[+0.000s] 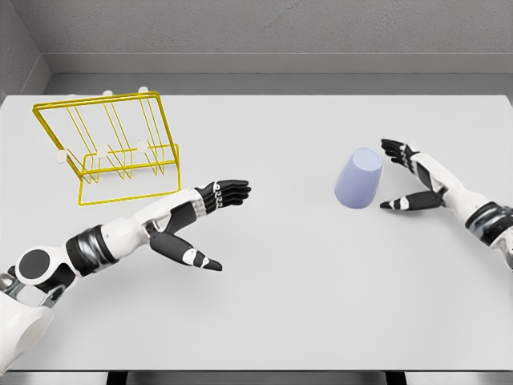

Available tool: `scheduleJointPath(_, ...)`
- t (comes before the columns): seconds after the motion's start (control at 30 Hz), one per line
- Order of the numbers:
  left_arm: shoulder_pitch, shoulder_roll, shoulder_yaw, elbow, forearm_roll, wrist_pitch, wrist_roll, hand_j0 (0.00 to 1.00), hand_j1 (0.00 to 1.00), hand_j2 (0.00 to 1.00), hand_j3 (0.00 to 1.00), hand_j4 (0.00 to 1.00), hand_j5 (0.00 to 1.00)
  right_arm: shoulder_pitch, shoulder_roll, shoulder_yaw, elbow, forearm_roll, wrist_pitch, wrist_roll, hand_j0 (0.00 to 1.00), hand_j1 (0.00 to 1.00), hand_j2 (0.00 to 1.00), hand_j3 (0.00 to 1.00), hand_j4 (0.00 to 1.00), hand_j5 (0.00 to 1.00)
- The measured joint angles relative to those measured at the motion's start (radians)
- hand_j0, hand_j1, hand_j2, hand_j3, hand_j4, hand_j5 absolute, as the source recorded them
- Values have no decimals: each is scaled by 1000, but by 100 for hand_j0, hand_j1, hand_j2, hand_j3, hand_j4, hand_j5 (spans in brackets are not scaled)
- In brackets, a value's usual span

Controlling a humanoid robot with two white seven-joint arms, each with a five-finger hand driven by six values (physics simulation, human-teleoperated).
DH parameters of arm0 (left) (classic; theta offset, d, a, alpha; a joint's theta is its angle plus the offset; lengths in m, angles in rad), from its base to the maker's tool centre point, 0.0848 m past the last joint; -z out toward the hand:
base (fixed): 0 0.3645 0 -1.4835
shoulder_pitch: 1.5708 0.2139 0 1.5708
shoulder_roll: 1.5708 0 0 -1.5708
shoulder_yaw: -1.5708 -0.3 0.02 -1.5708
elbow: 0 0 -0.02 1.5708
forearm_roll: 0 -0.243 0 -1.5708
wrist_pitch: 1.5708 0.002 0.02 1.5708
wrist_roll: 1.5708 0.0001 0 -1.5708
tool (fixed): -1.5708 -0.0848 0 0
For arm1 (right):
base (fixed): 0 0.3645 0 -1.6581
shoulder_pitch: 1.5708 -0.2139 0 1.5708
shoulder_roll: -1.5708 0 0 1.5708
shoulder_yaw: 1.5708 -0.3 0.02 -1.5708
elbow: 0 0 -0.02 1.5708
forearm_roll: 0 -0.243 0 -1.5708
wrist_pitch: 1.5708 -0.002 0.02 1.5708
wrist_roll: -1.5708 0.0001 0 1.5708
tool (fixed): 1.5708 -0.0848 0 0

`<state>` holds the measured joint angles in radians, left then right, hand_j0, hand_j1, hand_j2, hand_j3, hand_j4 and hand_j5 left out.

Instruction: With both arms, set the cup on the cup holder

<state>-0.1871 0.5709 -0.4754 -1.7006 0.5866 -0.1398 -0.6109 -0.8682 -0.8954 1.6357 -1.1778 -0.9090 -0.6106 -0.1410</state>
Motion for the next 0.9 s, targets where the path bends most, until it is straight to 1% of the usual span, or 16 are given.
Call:
scheduleJointPath(0.13, -2, -3, 0, 6, 0, 0, 0, 100, 100, 100, 100, 100, 100, -3, 7, 18, -16, -45, 0, 0, 100, 100, 100, 100, 100, 100)
scheduleJointPath(0.47, -3, -24, 1, 25, -1, 0, 0, 100, 100, 100, 100, 100, 100, -17, 33, 39, -21, -104, 0, 1, 100, 100, 100, 100, 100, 100)
scheduleJointPath(0.63, -3, -31, 2, 25, -22, 0, 0, 100, 100, 100, 100, 100, 100, -18, 37, 44, -35, -114, 0, 1, 100, 100, 100, 100, 100, 100)
scheduleJointPath(0.9, 0, -42, 2, 22, -28, -2, 0, 100, 100, 100, 100, 100, 100, -31, 37, 59, -54, -114, 0, 1, 100, 100, 100, 100, 100, 100)
